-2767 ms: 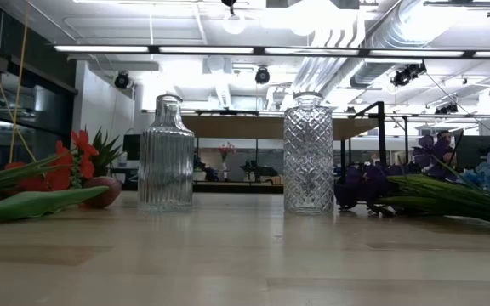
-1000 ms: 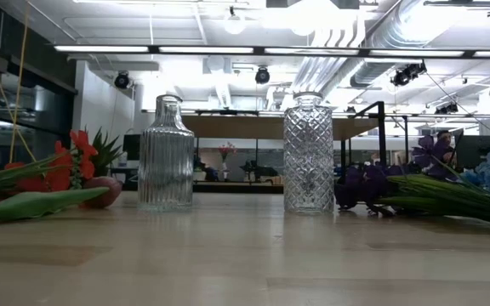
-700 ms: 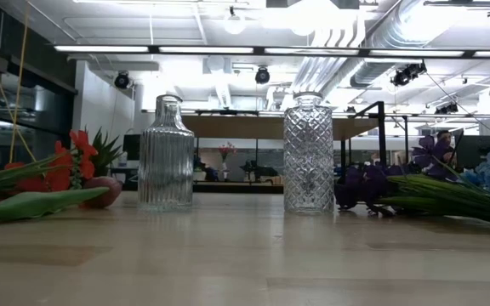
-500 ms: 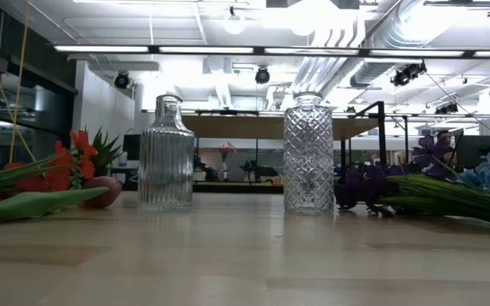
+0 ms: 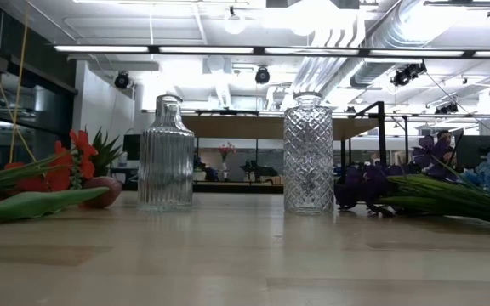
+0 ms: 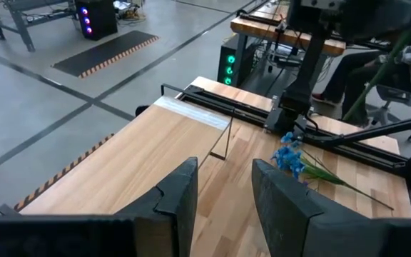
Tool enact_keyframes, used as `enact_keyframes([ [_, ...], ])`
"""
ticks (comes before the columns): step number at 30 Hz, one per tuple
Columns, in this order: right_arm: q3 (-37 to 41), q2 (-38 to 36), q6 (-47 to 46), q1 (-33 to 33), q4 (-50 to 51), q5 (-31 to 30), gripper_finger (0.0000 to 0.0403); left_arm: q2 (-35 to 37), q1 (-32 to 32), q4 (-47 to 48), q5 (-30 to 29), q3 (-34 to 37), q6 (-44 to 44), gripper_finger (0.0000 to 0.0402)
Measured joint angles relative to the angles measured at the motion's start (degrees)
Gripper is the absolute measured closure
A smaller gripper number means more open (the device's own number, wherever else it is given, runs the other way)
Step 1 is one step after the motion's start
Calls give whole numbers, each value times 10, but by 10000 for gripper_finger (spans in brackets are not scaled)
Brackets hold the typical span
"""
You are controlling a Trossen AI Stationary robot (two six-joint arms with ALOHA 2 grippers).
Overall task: Pick and place flowers into a vace then onto a shelf
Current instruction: Put the left orange flowers into the right transparent vase
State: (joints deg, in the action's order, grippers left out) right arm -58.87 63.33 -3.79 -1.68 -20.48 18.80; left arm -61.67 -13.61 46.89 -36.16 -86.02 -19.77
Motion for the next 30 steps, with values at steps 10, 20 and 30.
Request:
enact_keyframes([
  [10,0,0,40,-46,60,-111,399,0,0,0,2,0,0,236],
  [20,4,-13,37,-89,128,-224,400,0,0,0,12,0,-2,236],
  [30,77,-45,13,-153,86,-386,401,0,0,0,13,0,1,236],
])
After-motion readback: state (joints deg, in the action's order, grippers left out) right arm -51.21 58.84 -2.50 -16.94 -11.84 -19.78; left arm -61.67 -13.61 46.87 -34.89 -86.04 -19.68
